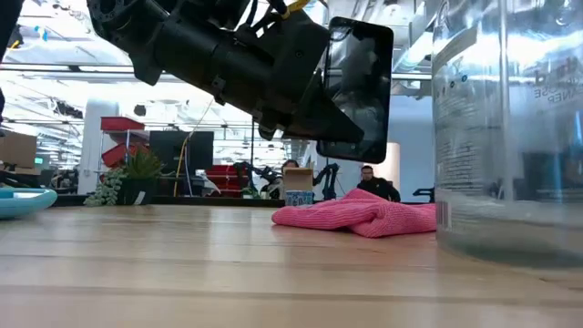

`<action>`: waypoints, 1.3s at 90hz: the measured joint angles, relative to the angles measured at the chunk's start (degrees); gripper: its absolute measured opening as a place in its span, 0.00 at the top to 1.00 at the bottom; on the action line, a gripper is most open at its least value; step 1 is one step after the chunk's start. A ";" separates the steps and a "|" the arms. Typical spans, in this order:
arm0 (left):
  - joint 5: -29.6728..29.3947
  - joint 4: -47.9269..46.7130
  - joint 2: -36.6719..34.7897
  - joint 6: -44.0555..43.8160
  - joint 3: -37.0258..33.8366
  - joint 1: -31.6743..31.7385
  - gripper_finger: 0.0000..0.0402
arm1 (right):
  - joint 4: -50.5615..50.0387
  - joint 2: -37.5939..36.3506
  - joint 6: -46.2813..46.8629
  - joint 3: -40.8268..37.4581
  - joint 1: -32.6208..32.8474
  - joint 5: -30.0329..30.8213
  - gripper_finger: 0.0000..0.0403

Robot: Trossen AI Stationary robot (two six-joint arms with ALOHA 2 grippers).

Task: Apply microfiber cloth
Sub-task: Spray the black cellphone with the transparent spray bottle

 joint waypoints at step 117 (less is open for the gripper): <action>18.45 -1.00 -0.04 12.57 12.70 6.14 0.97 | 11.04 0.02 -0.98 -5.68 2.67 7.26 0.23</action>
